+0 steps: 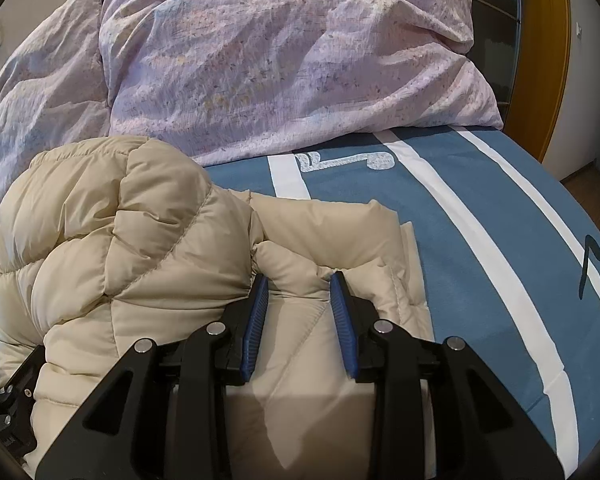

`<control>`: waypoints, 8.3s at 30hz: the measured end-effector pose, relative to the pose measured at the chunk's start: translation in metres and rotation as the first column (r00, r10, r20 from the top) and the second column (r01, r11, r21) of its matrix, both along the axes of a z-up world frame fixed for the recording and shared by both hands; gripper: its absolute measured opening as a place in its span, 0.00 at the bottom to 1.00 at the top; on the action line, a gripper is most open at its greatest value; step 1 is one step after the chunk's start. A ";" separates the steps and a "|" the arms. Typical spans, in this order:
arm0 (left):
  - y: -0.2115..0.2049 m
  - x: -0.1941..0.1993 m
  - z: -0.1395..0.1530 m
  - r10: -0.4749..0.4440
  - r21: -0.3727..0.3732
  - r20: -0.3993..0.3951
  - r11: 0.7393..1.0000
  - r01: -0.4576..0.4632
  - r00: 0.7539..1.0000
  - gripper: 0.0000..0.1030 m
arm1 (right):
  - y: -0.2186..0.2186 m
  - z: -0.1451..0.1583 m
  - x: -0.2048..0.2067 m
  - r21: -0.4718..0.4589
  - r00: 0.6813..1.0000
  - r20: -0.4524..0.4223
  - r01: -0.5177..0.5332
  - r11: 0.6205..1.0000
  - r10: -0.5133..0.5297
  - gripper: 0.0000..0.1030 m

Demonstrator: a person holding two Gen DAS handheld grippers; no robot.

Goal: Fold large clothes

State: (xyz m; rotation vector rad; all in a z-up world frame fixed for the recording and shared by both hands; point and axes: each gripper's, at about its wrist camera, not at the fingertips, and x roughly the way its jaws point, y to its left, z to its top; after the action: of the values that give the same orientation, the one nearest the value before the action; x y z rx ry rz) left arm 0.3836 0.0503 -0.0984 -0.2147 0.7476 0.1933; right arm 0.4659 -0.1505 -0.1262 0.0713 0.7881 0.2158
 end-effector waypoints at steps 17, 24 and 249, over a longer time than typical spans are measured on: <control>-0.001 0.000 0.001 0.000 0.010 0.002 1.000 -0.001 1.000 0.98 | 0.000 -0.001 0.001 0.004 1.000 -0.002 0.001 1.000 -0.001 0.34; -0.001 0.001 0.001 0.000 0.009 0.002 1.000 0.000 1.000 0.98 | 0.000 -0.001 0.001 0.006 1.000 -0.004 0.002 1.000 -0.002 0.34; 0.079 -0.087 -0.023 0.040 0.130 -0.110 0.991 -0.025 0.993 0.98 | 0.100 -0.006 -0.084 0.030 0.912 -0.054 -0.406 0.913 0.407 0.67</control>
State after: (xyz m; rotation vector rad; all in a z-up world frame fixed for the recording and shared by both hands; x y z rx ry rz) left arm 0.2964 0.1296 -0.1209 -0.0936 0.8402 0.2854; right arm 0.3821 -0.0508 -0.1319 -0.0721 0.8548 0.6201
